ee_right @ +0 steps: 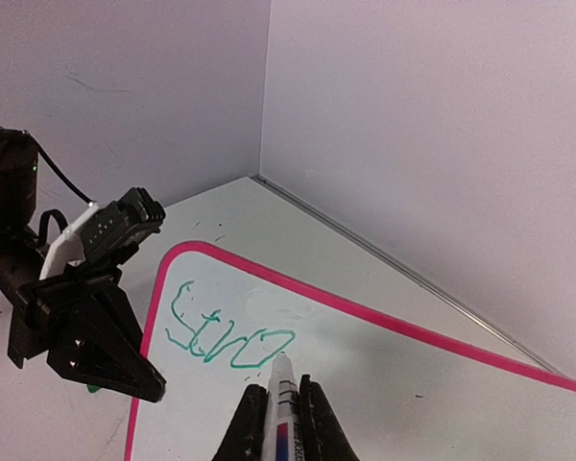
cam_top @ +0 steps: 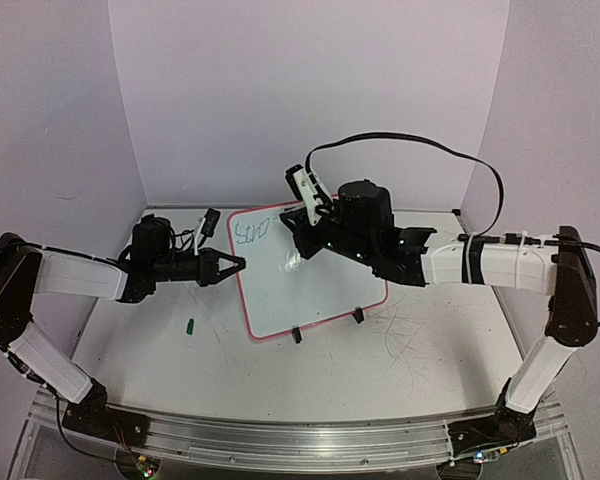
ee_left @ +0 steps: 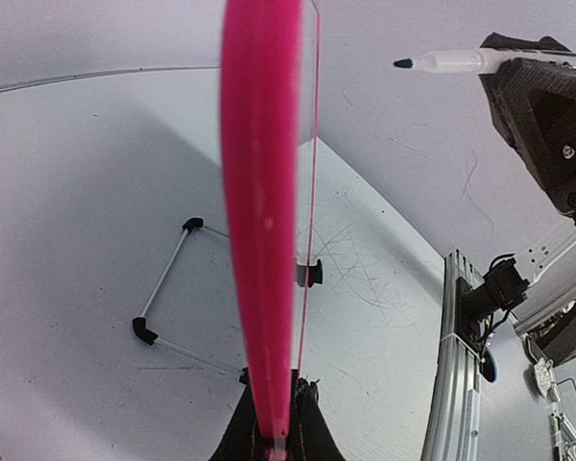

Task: Write a sentence on the whiteboard

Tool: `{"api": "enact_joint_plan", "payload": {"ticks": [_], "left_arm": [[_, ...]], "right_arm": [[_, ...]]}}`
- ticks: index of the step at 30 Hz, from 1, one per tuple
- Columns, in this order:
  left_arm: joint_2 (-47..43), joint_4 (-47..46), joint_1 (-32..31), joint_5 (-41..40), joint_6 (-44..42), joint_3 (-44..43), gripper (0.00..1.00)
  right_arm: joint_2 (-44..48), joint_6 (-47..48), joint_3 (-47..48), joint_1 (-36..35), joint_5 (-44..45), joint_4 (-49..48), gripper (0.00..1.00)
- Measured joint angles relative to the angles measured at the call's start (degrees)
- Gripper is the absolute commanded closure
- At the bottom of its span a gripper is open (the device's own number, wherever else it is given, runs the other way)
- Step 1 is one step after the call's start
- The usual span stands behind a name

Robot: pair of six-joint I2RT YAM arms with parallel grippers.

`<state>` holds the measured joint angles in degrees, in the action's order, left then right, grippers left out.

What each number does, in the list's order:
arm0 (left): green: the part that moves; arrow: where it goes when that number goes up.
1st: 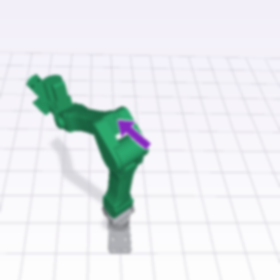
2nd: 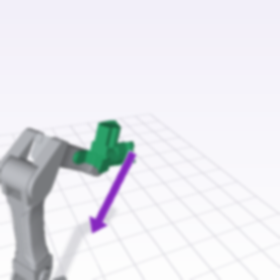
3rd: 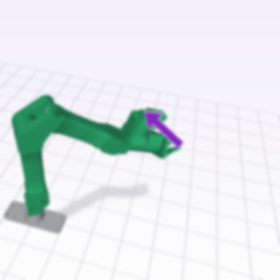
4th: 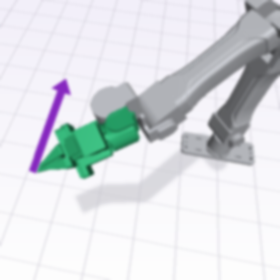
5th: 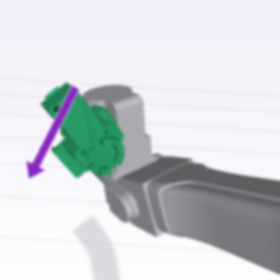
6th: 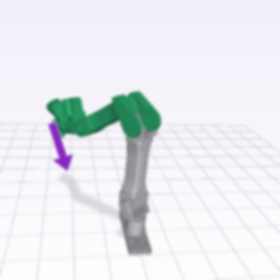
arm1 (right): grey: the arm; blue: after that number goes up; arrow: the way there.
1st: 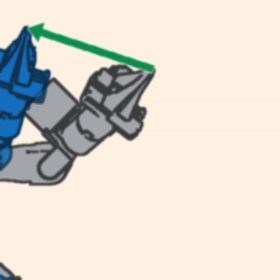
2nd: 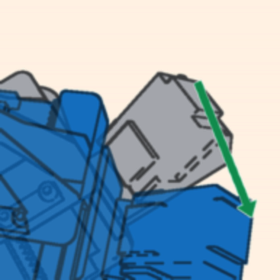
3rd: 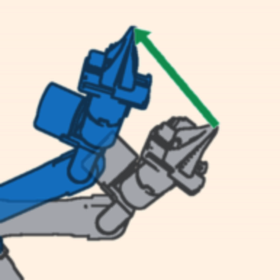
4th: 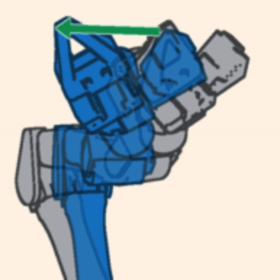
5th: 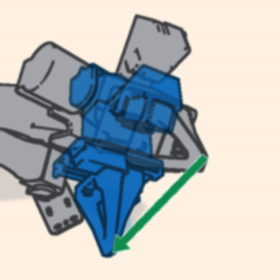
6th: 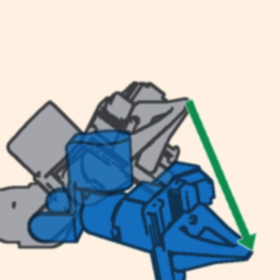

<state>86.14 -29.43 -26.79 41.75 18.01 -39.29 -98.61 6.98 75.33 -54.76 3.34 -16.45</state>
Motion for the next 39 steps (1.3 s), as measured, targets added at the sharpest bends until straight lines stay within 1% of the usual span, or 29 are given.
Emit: {"api": "enact_joint_plan", "payload": {"ticks": [6,13,28,39], "left_arm": [[0.18,0.01,-0.17,-0.37,-0.55,-0.02,1.00],[0.18,1.05,-0.20,-0.44,-1.70,-0.51,1.00],[0.57,3.04,-0.30,-0.43,-2.20,-1.95,1.00],[0.64,3.13,-0.30,-0.46,-2.65,-1.97,1.00]], "right_arm": [[0.00,3.17,0.00,-0.29,1.50,1.11,1.00],[-0.09,5.59,0.06,-0.86,0.99,1.11,1.00],[-3.05,6.52,1.49,-1.30,-1.84,1.12,1.00],[-3.52,6.23,1.40,-1.31,1.69,-2.05,1.00]]}}
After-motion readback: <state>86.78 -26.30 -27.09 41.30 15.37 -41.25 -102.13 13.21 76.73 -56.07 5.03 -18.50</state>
